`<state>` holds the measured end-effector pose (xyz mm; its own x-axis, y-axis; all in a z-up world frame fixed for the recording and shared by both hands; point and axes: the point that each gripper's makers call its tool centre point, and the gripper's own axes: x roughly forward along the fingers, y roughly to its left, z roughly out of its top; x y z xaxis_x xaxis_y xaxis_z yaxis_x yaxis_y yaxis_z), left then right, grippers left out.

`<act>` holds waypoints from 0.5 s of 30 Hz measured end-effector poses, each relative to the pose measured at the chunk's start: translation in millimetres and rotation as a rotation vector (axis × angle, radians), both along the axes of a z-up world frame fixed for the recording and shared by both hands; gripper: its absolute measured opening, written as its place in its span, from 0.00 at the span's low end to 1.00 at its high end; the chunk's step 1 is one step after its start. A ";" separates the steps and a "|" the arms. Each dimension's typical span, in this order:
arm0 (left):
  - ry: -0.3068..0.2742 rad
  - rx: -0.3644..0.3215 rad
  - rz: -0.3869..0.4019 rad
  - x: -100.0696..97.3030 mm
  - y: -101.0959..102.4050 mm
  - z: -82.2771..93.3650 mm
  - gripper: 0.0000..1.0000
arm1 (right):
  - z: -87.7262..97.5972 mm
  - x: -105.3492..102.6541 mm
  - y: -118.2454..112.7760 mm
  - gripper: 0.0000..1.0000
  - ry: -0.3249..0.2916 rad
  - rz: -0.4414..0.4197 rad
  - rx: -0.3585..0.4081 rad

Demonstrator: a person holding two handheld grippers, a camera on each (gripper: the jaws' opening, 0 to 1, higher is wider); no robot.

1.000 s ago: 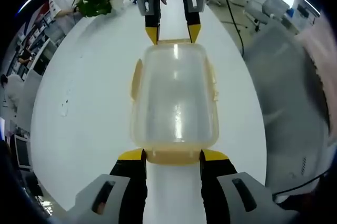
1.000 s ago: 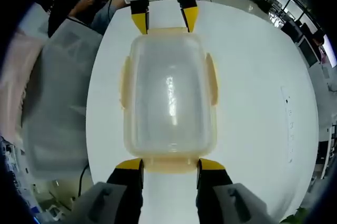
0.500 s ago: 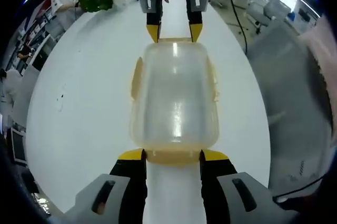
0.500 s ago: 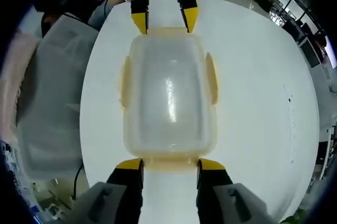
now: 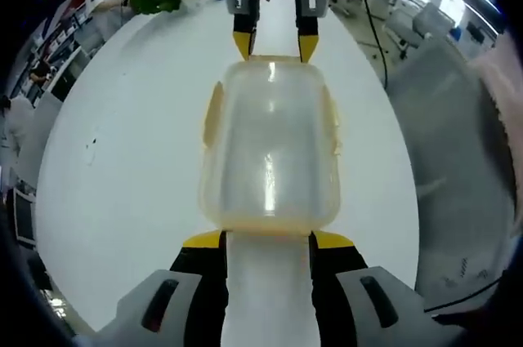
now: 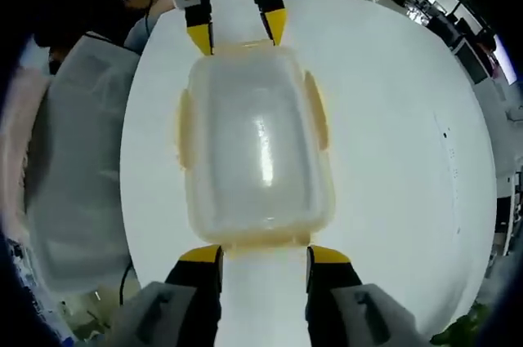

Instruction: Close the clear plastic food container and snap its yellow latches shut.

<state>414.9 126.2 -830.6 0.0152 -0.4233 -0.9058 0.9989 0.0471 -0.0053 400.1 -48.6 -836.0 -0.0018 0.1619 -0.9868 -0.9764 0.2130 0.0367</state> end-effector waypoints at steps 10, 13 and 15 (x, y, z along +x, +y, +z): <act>0.120 -0.183 0.225 0.3 4.1 18.9 0.40 | 14.1 -3.5 -12.9 0.40 -0.010 -0.151 0.064; 0.158 -0.262 0.311 4.0 0.9 27.2 0.38 | 19.3 -0.9 -13.0 0.39 -0.022 -0.209 0.086; 0.182 -0.296 0.371 5.2 -0.2 30.4 0.36 | 23.2 1.5 -11.5 0.38 -0.028 -0.264 0.109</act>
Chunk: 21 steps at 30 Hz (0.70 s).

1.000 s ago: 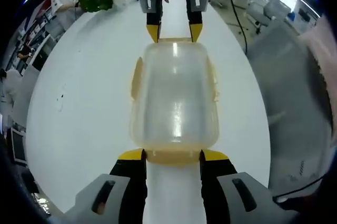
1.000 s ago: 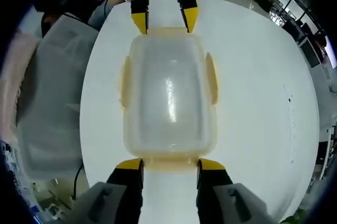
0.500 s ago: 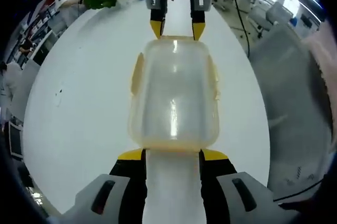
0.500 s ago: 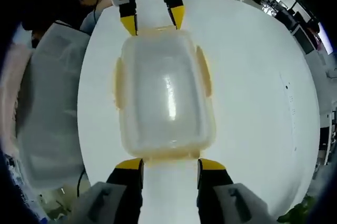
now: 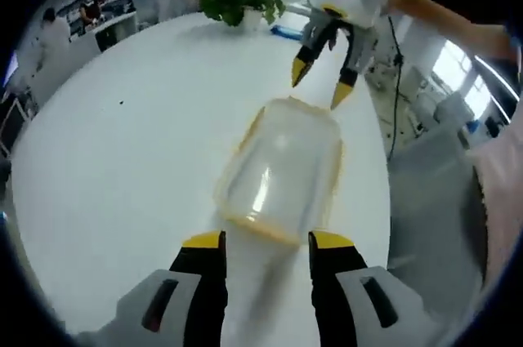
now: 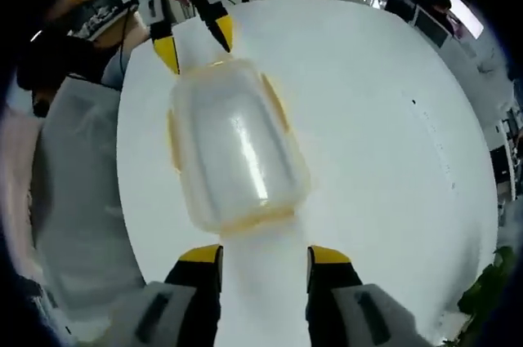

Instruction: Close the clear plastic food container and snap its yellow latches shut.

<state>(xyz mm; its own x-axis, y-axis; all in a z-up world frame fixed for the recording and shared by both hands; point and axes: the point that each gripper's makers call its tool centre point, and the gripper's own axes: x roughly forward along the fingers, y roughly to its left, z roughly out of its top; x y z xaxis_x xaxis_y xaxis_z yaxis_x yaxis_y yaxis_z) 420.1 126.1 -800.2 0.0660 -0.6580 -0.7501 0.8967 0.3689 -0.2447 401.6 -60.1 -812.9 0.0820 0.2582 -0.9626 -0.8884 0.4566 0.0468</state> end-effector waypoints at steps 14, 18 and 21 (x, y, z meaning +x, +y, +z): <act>0.086 -0.097 0.329 11.1 -3.2 -11.6 0.33 | 0.6 3.7 22.3 0.34 0.046 -0.328 0.191; 0.091 -0.070 0.313 6.9 -4.4 -18.9 0.34 | -7.4 3.4 20.1 0.33 0.052 -0.381 0.189; 0.113 -0.096 0.345 7.5 -8.8 -18.0 0.33 | -6.7 3.3 24.8 0.32 0.080 -0.441 0.243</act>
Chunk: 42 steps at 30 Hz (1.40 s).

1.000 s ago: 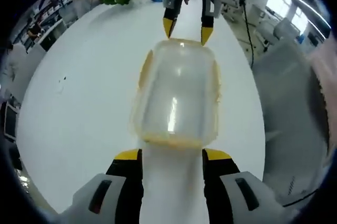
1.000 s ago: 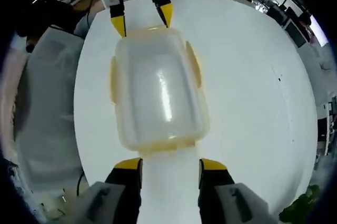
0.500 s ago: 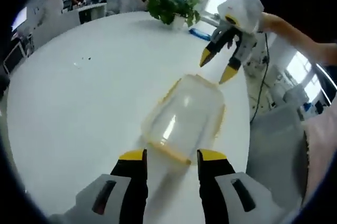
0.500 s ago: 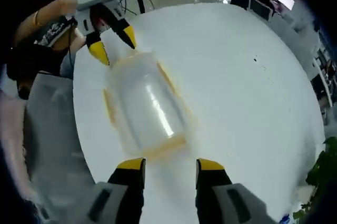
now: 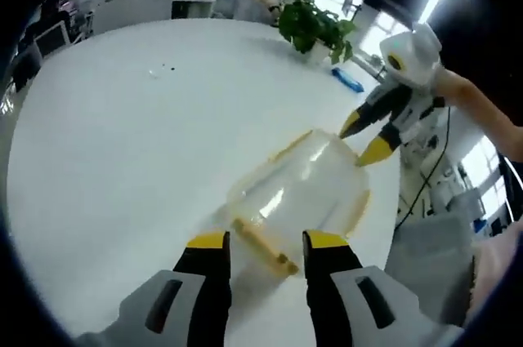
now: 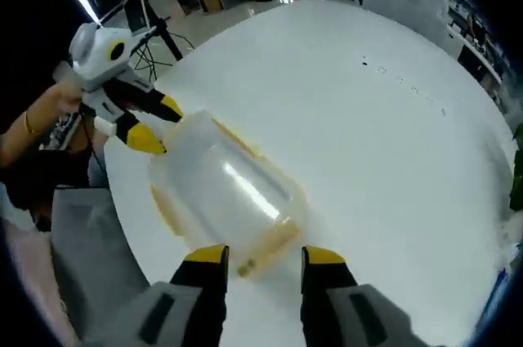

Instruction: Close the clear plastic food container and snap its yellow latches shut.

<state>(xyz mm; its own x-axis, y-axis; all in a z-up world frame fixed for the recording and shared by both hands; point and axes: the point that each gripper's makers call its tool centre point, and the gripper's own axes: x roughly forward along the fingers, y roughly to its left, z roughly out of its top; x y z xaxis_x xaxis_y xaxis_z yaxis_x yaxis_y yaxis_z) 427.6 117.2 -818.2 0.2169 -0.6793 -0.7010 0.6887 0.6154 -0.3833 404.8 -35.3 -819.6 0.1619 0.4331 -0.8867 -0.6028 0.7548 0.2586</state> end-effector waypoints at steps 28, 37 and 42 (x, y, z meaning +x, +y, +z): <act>0.089 -0.020 0.075 -4.6 -4.7 -4.9 0.30 | -10.3 -9.9 14.7 0.36 0.176 -0.107 0.148; 0.098 -0.045 0.106 -4.4 -5.2 -6.5 0.28 | -17.7 -13.1 26.7 0.46 0.179 -0.184 0.234; 0.136 -0.110 0.165 -3.2 -3.8 -9.0 0.27 | -17.5 -11.7 27.9 0.46 0.181 -0.187 0.230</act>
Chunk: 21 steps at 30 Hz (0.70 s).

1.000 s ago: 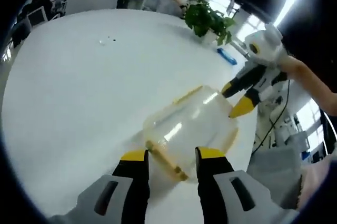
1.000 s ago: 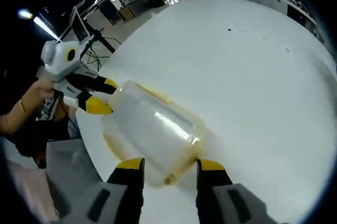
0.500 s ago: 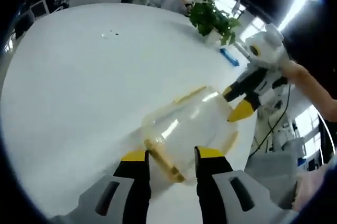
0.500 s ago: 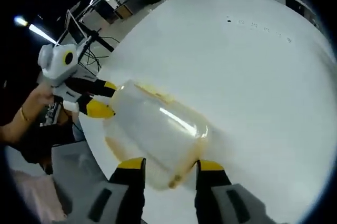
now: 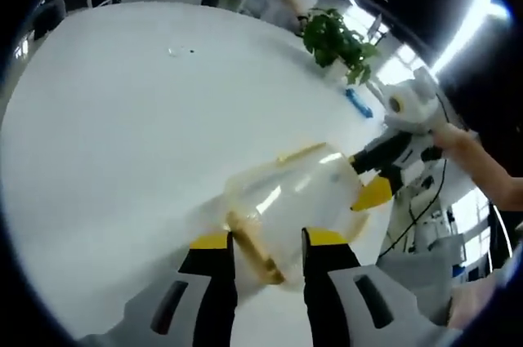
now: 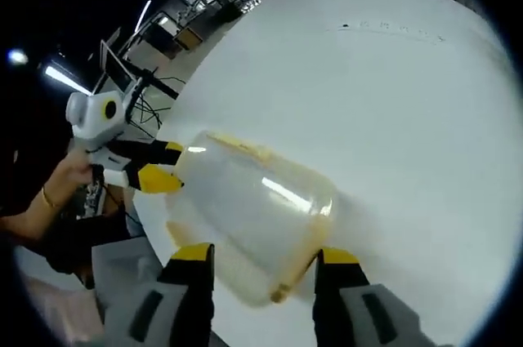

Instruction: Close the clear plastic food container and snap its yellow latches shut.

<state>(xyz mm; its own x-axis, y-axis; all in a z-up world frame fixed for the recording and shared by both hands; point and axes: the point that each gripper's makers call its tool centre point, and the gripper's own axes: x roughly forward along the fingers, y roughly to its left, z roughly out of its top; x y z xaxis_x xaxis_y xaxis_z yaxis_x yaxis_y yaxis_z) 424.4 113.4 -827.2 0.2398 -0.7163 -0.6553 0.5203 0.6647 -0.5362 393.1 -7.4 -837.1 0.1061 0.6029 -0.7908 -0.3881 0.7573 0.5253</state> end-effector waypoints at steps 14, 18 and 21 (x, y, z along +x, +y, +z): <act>-0.047 0.007 -0.009 1.3 -1.9 1.8 0.31 | 4.0 -2.5 -1.4 0.47 -0.022 -0.006 0.001; -0.057 0.017 -0.010 2.1 -1.4 2.1 0.32 | 8.3 -2.6 -9.3 0.40 -0.027 -0.024 -0.015; -0.061 0.018 -0.017 -0.3 -5.6 2.8 0.31 | 8.4 -4.1 -11.7 0.40 -0.019 -0.030 -0.017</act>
<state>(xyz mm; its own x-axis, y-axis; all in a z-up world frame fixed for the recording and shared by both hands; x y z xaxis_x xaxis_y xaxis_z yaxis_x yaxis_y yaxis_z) 424.1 107.8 -824.4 0.2676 -0.7088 -0.6527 0.5628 0.6648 -0.4912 389.0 -19.1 -828.6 0.1392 0.5857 -0.7985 -0.3752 0.7774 0.5048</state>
